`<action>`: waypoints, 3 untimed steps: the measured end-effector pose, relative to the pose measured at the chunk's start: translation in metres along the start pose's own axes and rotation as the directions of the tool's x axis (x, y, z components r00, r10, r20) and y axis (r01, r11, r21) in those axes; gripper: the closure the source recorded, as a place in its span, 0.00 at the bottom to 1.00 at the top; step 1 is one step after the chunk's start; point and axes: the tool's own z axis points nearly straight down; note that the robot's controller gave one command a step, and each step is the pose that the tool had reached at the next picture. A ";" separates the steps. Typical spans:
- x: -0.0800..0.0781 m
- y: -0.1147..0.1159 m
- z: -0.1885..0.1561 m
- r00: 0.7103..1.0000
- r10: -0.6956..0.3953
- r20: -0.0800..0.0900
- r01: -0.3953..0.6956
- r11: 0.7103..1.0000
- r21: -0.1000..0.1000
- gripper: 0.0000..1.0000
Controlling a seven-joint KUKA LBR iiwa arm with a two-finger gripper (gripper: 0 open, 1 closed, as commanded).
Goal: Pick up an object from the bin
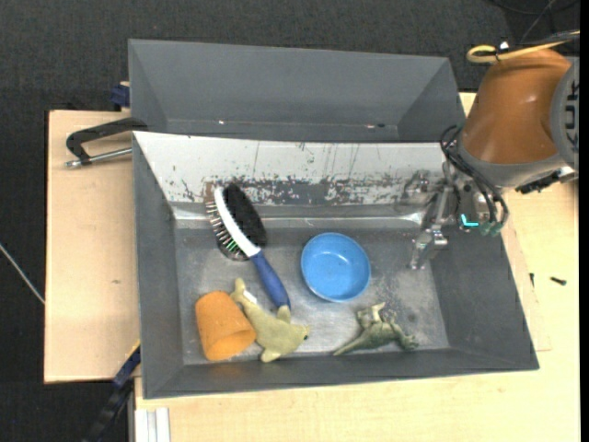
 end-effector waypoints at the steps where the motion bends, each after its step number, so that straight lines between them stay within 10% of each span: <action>1: -0.001 0.102 0.091 0.979 -0.205 0.010 0.205 0.979 0.006 0.00; 2: -0.006 0.104 0.086 0.979 -0.201 0.028 0.201 0.979 0.003 1.00; 3: 0.030 0.088 -0.047 0.890 -0.456 0.015 0.456 0.890 0.008 1.00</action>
Offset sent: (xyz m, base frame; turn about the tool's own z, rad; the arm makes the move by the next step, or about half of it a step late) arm -0.0020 0.1016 -0.0944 -0.2038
